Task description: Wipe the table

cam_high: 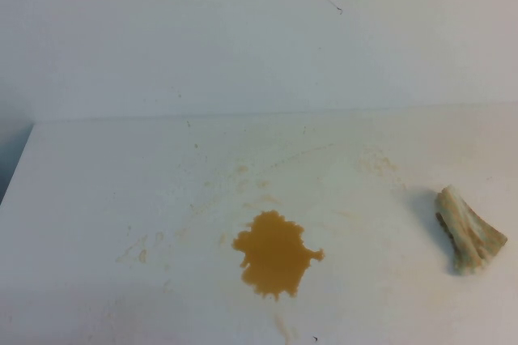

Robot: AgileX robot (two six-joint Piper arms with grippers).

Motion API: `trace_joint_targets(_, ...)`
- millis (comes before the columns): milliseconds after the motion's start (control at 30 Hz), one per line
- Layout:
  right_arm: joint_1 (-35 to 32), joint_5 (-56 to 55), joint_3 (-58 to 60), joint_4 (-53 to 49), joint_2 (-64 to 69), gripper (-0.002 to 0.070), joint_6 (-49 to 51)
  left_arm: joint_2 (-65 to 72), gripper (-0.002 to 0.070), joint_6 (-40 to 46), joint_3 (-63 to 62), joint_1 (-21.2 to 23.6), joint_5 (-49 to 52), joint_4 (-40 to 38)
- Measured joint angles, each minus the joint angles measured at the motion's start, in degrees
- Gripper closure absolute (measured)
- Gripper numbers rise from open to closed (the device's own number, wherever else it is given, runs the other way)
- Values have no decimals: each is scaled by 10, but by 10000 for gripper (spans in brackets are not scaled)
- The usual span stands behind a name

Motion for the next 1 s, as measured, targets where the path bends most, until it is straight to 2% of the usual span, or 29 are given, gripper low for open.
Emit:
trace_joint_targets(167,60,-14,-5,2,63,678,-53,0,678,0,0,0,0,0)
trace_joint_targets(400,180,-11,-9,-9,177,678,-181,0,678,0,0,0,0,0)
trace_joint_targets(567,223,34,-59,-4,293,674,-183,0,678,0,0,0,0,0)
trace_joint_targets(667,226,88,-124,2,365,629,-156,0,678,0,0,0,0,0)
trace_joint_targets(867,226,253,-274,15,525,444,-117,0,678,0,0,0,0,0)
trace_joint_targets(1000,226,337,-362,23,628,413,-113,0,678,0,0,0,0,0)
